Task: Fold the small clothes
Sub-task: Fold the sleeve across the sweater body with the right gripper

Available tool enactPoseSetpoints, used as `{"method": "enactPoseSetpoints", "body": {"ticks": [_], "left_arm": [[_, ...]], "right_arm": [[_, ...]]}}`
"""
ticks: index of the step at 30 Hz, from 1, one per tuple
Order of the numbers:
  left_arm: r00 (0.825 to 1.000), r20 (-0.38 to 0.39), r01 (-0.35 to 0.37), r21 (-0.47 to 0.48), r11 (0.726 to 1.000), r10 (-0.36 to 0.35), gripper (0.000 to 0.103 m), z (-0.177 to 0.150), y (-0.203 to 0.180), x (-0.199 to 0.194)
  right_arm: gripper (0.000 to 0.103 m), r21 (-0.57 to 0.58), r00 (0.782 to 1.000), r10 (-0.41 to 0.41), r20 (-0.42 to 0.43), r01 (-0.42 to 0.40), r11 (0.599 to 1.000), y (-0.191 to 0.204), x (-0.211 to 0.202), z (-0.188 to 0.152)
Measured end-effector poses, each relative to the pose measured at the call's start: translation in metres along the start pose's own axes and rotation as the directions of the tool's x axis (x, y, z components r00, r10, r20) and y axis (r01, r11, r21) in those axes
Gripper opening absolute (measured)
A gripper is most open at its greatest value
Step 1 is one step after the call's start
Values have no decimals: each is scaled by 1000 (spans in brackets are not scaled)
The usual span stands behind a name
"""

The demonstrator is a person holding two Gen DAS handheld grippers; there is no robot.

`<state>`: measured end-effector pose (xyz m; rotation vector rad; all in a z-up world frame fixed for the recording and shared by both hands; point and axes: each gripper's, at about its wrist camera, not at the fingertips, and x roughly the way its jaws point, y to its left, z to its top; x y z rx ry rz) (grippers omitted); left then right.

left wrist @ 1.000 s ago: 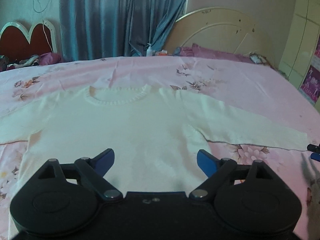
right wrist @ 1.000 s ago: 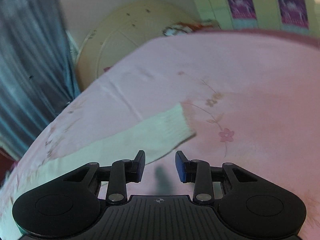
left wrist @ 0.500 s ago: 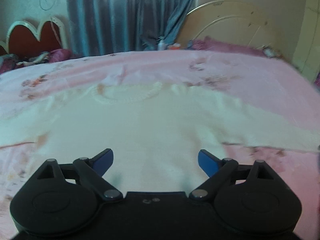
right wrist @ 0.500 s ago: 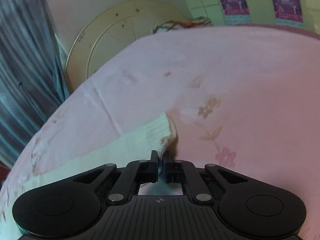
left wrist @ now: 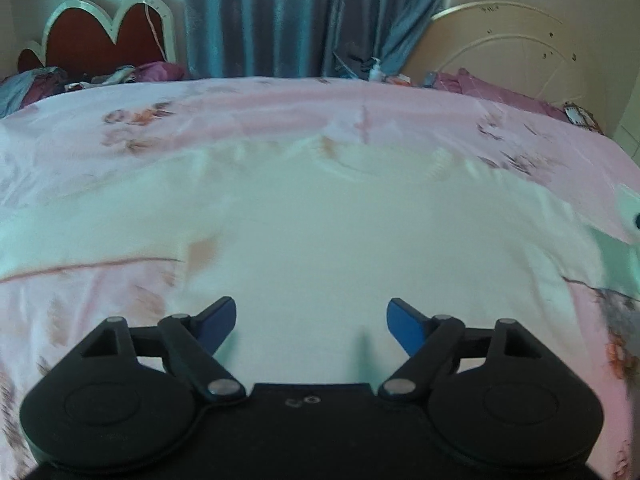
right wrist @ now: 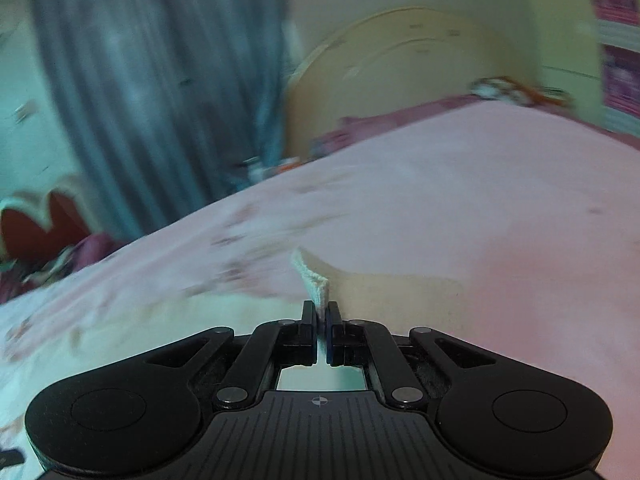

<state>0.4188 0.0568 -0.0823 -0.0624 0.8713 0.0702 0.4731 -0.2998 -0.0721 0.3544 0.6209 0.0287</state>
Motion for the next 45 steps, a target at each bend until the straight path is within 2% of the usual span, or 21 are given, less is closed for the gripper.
{"method": "enactPoseSetpoints", "body": {"ticks": [4, 6, 10, 14, 16, 17, 18, 20, 21, 22, 24, 26, 28, 29, 32, 37, 39, 41, 45], "left_arm": [[999, 19, -37, 7, 999, 37, 85, 1, 38, -3], [999, 22, -33, -14, 999, 34, 85, 0, 60, -5], [999, 24, -23, -55, 998, 25, 80, -3, 99, -9], [1000, 29, 0, -75, 997, 2, 70, -3, 124, -12], [1000, 28, 10, -79, 997, -8, 68, -2, 130, -12], [999, 34, 19, -83, 996, -16, 68, -2, 132, -13], [999, 41, 26, -90, 996, -23, 70, -1, 133, -14], [997, 56, 65, -101, 993, -59, 77, 2, 133, -12], [995, 64, 86, -104, 991, -80, 79, 4, 131, -11], [992, 67, 110, -103, 989, -103, 79, 6, 127, -8], [984, 66, 173, -98, 980, -167, 73, 12, 114, 0], [971, 58, 235, -94, 967, -230, 65, 19, 96, 13], [954, 37, 299, -89, 950, -297, 56, 26, 75, 31], [946, 21, 323, -90, 942, -322, 52, 27, 65, 38], [924, -22, 376, -110, 920, -381, 47, 34, 39, 66], [912, -64, 393, -139, 909, -405, 35, 43, 10, 105], [908, -67, 402, -137, 905, -414, 14, 46, 1, 112], [905, -70, 408, -133, 903, -419, 4, 51, -6, 117], [906, -22, 417, -105, 903, -422, 4, 58, 2, 102]], "right_arm": [[3, -103, 994, 91, -54, -97, 990, 88, 32, -27], [3, -141, 988, 127, -87, -138, 980, 127, 43, -42], [3, -203, 973, 176, -153, -205, 957, 195, 68, -72], [3, -234, 955, 206, -213, -254, 938, 224, 90, -95], [3, -232, 941, 206, -270, -271, 934, 236, 106, -105], [3, -252, 945, 191, -266, -259, 932, 242, 107, -111], [4, -279, 950, 175, -257, -247, 928, 242, 114, -109], [20, -311, 955, 160, -251, -236, 921, 243, 106, -107], [50, -305, 957, 174, -231, -241, 921, 240, 101, -105], [67, -299, 961, 180, -209, -238, 924, 233, 90, -103], [67, -293, 966, 168, -198, -222, 930, 220, 77, -99], [66, -258, 961, 184, -204, -234, 937, 201, 66, -97], [39, -236, 963, 162, -214, -211, 949, 179, 57, -96], [37, -222, 966, 141, -215, -189, 957, 169, 53, -94], [35, -160, 974, 89, -210, -124, 979, 132, 43, -90], [35, -63, 980, 18, -200, -31, 998, 85, 39, -80], [35, -18, 979, 16, -202, -20, 1000, 72, 42, -75], [35, 13, 978, 12, -210, -10, 1000, 66, 48, -72], [35, 52, 976, 20, -215, -9, 999, 56, 53, -70]]}}
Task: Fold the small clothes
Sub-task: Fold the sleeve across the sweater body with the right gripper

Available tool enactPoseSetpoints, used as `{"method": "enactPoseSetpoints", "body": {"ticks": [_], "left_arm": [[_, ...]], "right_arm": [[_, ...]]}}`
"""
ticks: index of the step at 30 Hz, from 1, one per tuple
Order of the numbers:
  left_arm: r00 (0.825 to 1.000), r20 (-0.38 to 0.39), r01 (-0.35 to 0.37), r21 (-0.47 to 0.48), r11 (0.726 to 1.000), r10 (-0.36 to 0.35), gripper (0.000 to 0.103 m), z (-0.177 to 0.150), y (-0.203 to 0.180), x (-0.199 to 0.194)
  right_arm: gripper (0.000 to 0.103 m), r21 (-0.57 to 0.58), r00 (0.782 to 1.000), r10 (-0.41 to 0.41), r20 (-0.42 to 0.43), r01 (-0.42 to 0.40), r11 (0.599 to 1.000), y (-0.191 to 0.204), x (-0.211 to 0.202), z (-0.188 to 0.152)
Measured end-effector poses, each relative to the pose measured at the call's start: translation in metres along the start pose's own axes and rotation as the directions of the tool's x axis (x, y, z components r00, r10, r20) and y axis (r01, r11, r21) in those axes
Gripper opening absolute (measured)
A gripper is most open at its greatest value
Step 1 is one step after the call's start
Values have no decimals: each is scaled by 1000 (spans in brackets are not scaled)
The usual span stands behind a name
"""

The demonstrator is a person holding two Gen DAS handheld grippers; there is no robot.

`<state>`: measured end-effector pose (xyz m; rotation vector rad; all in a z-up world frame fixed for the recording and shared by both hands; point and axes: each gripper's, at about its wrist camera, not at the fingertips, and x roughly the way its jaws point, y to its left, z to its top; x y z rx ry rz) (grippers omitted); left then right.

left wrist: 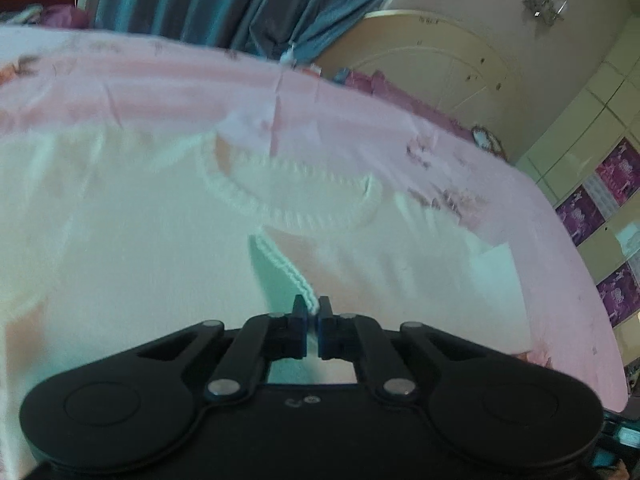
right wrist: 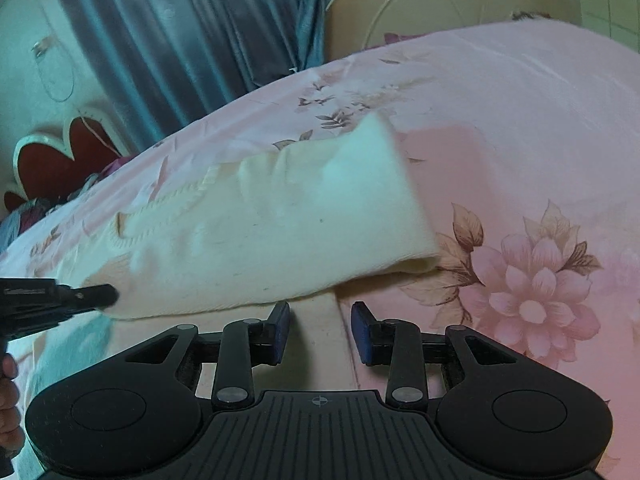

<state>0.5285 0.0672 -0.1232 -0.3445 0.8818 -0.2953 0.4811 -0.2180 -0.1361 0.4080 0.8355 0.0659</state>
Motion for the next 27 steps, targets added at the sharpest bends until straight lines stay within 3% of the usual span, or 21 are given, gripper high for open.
{"method": "enactPoseSetpoints", "body": {"ticks": [6, 15, 17, 18, 19, 27], "left_arm": [[996, 59, -66, 3, 998, 66, 4, 11, 41, -36], [993, 72, -92, -29, 995, 94, 4, 11, 68, -45], [991, 83, -97, -46, 994, 101, 4, 12, 74, -47], [991, 86, -96, -52, 994, 100, 4, 13, 78, -48], [991, 84, -97, -55, 994, 101, 4, 13, 80, -47], [992, 52, -114, -46, 992, 116, 4, 1, 90, -40]], "right_arm": [[35, 1, 1000, 2, 7, -2, 1000, -2, 1, -1], [35, -27, 999, -33, 27, 34, 999, 2, 4, 3], [28, -43, 999, -37, 26, 38, 998, 3, 4, 3], [18, -50, 999, -41, 22, 42, 998, 3, 5, 3], [15, -53, 999, -45, 23, 46, 998, 2, 5, 3], [11, -61, 998, -55, 20, 56, 997, 0, 4, 4]]}}
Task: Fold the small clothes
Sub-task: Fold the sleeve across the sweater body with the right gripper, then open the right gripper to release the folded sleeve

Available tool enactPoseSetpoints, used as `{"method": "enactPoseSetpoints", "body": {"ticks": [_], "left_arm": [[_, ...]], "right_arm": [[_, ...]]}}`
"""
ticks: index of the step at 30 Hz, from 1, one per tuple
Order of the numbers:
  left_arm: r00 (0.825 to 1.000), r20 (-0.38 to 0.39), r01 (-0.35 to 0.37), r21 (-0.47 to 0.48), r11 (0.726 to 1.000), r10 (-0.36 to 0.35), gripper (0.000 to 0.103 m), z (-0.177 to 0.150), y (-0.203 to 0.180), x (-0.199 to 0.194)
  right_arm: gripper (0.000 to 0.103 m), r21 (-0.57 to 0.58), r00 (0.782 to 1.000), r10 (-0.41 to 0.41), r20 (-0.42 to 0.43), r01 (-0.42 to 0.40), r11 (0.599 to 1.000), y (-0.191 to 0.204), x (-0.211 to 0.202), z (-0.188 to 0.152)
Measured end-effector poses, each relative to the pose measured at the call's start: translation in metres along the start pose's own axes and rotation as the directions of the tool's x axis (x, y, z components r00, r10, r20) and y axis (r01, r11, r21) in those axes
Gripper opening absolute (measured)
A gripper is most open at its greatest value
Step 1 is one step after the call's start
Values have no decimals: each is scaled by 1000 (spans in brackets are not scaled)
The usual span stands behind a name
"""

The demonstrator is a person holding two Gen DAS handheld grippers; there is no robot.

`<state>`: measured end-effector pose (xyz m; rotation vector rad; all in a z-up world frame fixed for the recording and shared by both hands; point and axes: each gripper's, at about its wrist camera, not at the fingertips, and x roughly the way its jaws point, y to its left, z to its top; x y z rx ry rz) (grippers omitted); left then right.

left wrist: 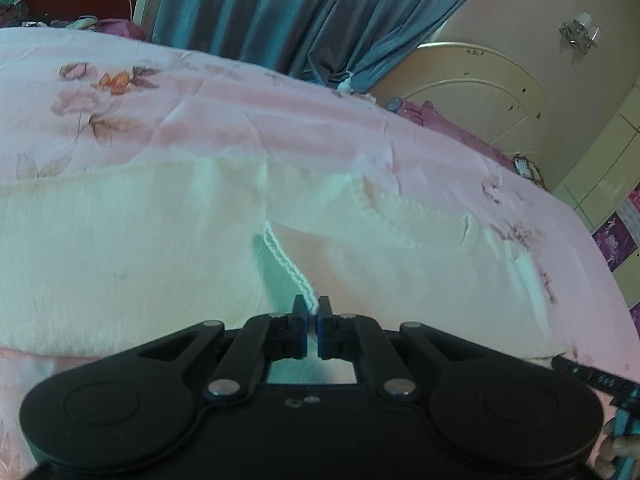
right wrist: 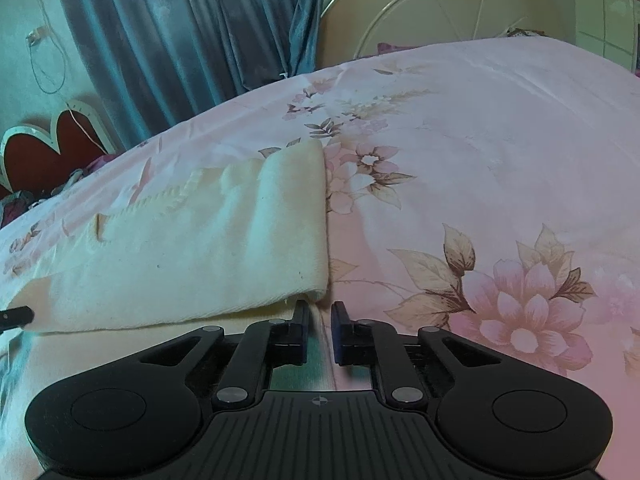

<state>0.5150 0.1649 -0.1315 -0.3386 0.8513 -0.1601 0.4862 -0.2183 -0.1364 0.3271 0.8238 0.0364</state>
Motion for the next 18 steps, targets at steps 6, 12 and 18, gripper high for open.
{"method": "enactPoseSetpoints", "body": {"ticks": [6, 12, 18], "left_arm": [[1000, 5, 4, 35, 999, -4, 4, -1, 1, 3], [1000, 16, 0, 23, 1000, 0, 4, 2, 3, 4], [998, 55, -10, 34, 999, 8, 28, 6, 6, -3]], "right_arm": [[11, -42, 994, 51, 99, -47, 998, 8, -25, 15], [11, -96, 999, -36, -6, 35, 995, 10, 15, 13], [11, -56, 997, 37, 62, -34, 998, 5, -2, 28]]}}
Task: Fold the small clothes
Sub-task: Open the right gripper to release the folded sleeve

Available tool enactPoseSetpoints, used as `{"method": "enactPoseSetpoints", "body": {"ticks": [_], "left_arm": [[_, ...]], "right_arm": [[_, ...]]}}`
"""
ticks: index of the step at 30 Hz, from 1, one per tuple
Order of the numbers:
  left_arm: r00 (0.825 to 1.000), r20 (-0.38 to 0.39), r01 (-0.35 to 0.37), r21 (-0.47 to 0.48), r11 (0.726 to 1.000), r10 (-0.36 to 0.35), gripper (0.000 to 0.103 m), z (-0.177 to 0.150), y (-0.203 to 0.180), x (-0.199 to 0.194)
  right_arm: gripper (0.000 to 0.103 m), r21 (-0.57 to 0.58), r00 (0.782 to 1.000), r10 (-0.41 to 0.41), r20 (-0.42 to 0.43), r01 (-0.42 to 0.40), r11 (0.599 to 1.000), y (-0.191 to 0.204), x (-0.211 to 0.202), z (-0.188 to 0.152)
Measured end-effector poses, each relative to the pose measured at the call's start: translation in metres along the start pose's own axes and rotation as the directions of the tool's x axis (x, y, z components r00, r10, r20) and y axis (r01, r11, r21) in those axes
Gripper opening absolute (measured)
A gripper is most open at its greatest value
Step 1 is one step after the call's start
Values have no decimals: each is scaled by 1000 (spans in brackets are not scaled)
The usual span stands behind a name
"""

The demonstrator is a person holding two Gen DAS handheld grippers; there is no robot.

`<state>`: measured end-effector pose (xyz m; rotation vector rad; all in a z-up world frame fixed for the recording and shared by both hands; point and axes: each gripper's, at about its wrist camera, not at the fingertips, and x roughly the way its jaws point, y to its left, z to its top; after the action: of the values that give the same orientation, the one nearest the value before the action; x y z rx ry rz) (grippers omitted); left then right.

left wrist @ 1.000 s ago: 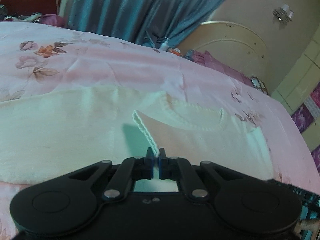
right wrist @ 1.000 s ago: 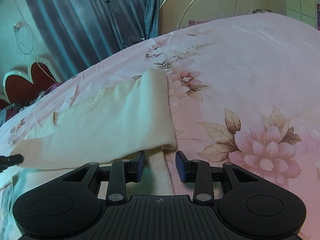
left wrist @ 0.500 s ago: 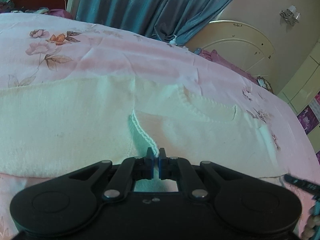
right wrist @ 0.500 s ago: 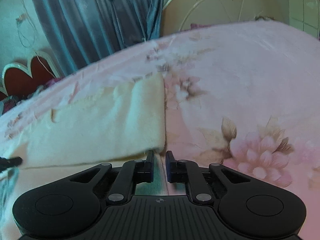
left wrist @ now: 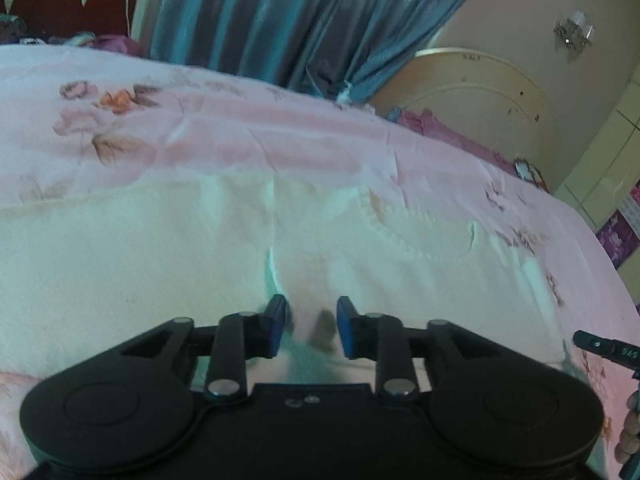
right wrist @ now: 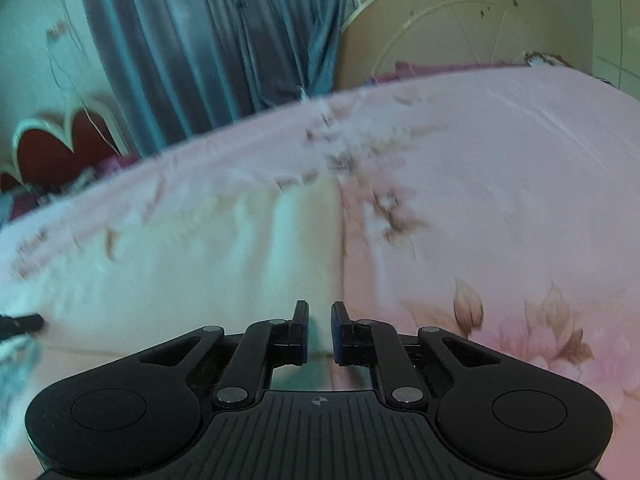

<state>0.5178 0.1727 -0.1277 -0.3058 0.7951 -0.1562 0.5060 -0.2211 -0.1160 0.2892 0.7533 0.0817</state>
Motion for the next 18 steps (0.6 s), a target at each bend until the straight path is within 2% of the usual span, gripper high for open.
{"method": "enactPoseSetpoints", "body": {"ticks": [8, 10, 12, 13, 14, 16, 18], "left_arm": [[999, -46, 21, -70, 997, -24, 22, 17, 9, 32], [998, -51, 29, -73, 997, -33, 8, 18, 9, 36], [1000, -13, 19, -62, 998, -20, 6, 15, 8, 31], [1000, 18, 6, -59, 998, -5, 6, 12, 7, 26], [999, 33, -6, -62, 998, 8, 6, 9, 7, 22], [998, 44, -32, -65, 997, 34, 6, -1, 8, 20], [997, 60, -41, -63, 997, 44, 6, -6, 6, 19]], "right_arm": [[11, -60, 998, 57, -22, -58, 997, 20, 37, 23], [11, -50, 997, 67, -36, -69, 996, 19, 50, 25], [11, -77, 998, 47, -46, -50, 996, 17, 60, 24], [11, -86, 999, -11, -52, 6, 996, 13, 66, 23], [10, -48, 999, -24, -48, 21, 999, 2, 69, 24], [1, 7, 998, -10, -57, 10, 1000, -10, 69, 28], [1, -52, 998, -11, -57, 8, 999, -4, 69, 31]]}}
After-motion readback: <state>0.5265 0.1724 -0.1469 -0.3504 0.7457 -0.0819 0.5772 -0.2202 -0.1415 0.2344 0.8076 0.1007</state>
